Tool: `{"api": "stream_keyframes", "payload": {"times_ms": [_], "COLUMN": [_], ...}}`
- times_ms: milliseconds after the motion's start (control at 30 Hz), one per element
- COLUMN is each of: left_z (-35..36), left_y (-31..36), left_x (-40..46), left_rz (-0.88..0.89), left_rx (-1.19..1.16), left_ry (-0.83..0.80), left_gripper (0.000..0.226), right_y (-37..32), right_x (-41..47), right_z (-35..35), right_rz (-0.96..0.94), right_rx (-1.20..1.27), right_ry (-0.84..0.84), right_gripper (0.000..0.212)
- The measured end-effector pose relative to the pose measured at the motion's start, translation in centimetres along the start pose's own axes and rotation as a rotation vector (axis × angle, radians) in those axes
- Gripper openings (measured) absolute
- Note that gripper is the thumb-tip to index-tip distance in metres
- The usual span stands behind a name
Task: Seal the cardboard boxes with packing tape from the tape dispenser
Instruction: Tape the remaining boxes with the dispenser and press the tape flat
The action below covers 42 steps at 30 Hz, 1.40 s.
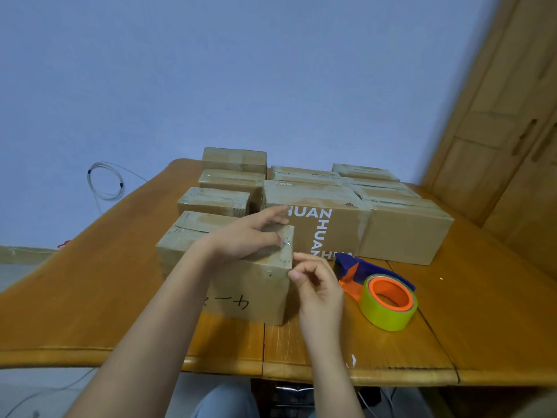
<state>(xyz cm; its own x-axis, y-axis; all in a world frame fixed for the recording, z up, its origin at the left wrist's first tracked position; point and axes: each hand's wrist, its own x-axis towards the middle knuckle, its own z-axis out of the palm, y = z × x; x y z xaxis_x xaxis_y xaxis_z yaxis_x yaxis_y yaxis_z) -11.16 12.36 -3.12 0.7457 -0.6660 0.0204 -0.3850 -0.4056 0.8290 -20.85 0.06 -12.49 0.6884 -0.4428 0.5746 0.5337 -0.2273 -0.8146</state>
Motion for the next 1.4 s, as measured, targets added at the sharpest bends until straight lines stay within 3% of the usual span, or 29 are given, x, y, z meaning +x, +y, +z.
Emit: {"api": "stream_keyframes", "payload": {"times_ms": [133,367,500,633,700,800,933,1000,1067,1167,1233,1300,1400], "left_z": [-0.1,0.0,-0.1,-0.2,-0.3,-0.8,-3.8,-5.6,-6.9,-7.4,-7.1,-6.8,-6.4], "left_y": [-0.2,-0.1,-0.1,-0.1,0.0,0.3,1.3,1.3,0.5,-0.9,-1.8,-2.8,-3.0], "left_x": [0.1,0.2,0.4,0.5,0.3,-0.4,-1.8,-2.5,-3.3,-4.5,-4.9,-4.7,-4.7], "left_rz": [0.014,0.031,0.039,0.026,0.030,0.065,0.136,0.154,0.148,0.048,-0.064,-0.125,-0.098], "left_rx": [0.029,0.049,0.074,0.022,-0.076,-0.267,-0.484,-0.365,-0.060,0.399,0.681,0.903,0.946], "left_ry": [-0.011,-0.052,-0.055,-0.039,0.032,0.273,0.557,0.605,0.538,0.155,-0.090,-0.160,-0.112], "left_gripper": [0.064,0.061,0.062,0.060,0.051,0.034,0.017,0.017,0.025,0.093,0.120,0.117,0.109], "right_y": [1.1,2.3,2.9,2.9,2.7,1.6,-2.8,-5.0,-6.2,-6.2,-5.6,-5.2,-5.1], "right_x": [0.7,2.5,3.7,3.6,3.2,3.4,5.1,5.9,6.5,7.3,7.8,8.2,8.3], "right_z": [0.1,-0.2,0.1,0.1,-0.4,-1.2,-0.4,0.7,2.1,3.4,3.6,3.7,3.5], "right_rz": [0.067,0.155,0.118,0.006,-0.071,-0.114,-0.215,-0.201,-0.180,-0.100,-0.019,0.002,-0.021], "right_rx": [0.105,0.229,0.009,-0.171,-0.235,-0.216,-0.418,-0.593,-0.819,-1.120,-1.219,-1.242,-1.208], "right_ry": [-0.042,-0.175,-0.270,-0.200,-0.162,-0.105,-0.287,-0.487,-0.685,-0.922,-1.014,-1.049,-1.060], "right_gripper": [0.010,0.048,0.077,0.061,0.049,0.037,0.054,0.067,0.080,0.098,0.104,0.104,0.101]}}
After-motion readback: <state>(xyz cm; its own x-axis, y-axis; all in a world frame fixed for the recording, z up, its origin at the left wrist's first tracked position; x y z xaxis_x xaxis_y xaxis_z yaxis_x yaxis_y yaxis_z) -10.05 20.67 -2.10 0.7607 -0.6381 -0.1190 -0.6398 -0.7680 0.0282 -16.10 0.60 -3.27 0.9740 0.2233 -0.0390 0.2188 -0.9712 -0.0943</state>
